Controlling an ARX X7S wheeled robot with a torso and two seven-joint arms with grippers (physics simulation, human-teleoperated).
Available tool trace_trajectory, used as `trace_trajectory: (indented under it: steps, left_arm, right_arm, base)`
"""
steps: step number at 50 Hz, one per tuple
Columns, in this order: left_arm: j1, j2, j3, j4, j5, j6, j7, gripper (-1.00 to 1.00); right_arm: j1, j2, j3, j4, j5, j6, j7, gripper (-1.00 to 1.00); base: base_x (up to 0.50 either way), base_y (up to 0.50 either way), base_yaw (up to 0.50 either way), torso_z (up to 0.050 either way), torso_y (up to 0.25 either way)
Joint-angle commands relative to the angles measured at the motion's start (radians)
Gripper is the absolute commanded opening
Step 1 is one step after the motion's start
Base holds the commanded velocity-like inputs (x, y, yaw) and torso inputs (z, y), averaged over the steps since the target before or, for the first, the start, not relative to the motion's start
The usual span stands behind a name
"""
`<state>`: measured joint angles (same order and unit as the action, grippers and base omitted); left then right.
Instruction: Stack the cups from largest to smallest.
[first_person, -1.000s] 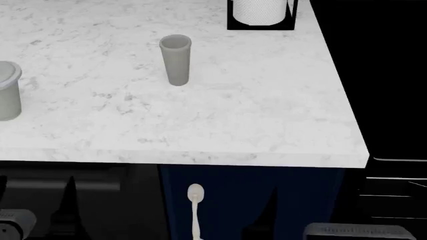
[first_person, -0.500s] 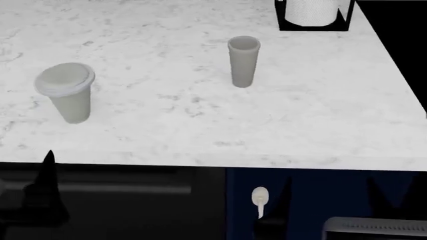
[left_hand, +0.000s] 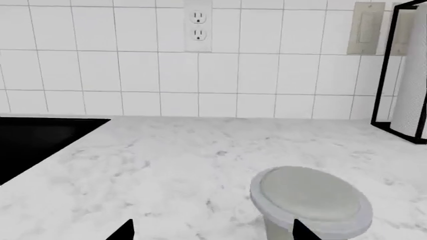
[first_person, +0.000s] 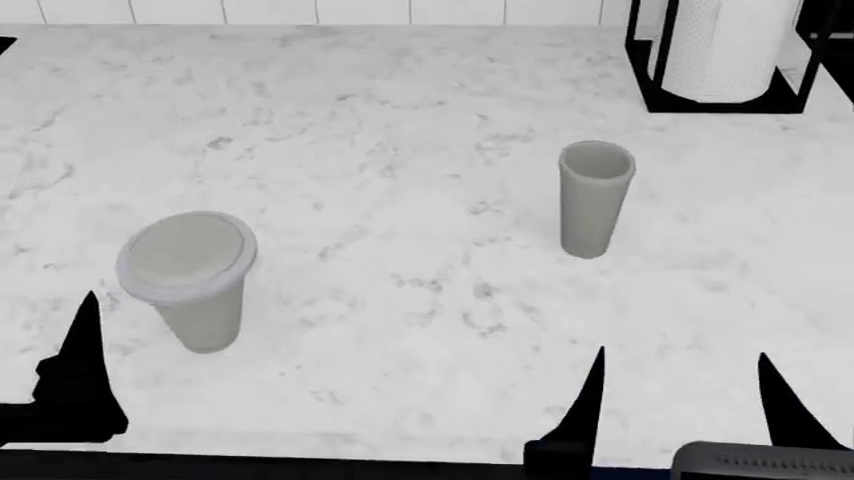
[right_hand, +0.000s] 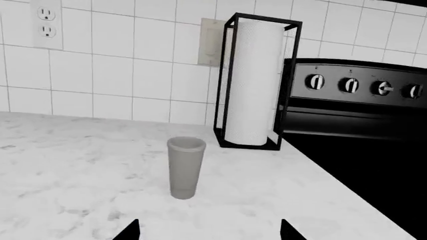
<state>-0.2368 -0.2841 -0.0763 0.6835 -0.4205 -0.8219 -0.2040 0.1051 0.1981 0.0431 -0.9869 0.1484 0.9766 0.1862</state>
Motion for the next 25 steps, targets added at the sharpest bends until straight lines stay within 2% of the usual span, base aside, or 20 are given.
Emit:
trace_trajectory:
  steps: [1, 5, 15, 25]
  left_arm:
    - [-0.018, -0.006, -0.005, -0.006, -0.010, -0.010, -0.006, 1.00]
    - [-0.034, -0.002, -0.024, 0.003, -0.026, -0.028, -0.016, 1.00]
    - [-0.062, -0.015, -0.039, -0.029, -0.032, -0.033, -0.017, 1.00]
    - [-0.068, -0.023, -0.032, -0.051, -0.037, -0.034, -0.011, 1.00]
  right_arm:
    - [0.002, 0.008, 0.002, -0.016, 0.008, 0.011, 0.010, 1.00]
    - [0.006, 0.007, -0.007, -0.017, 0.012, 0.017, 0.015, 1.00]
    - [0.005, 0.011, -0.001, -0.023, 0.019, 0.016, 0.028, 1.00]
    - [-0.001, 0.008, 0.060, -0.042, 0.052, 0.030, 0.033, 1.00]
  base:
    - [0.50, 0.10, 0.00, 0.000, 0.000]
    - [0.50, 0.13, 0.00, 0.000, 0.000]
    - [0.37, 0.35, 0.00, 0.000, 0.000]
    - [0.02, 0.02, 0.00, 0.000, 0.002]
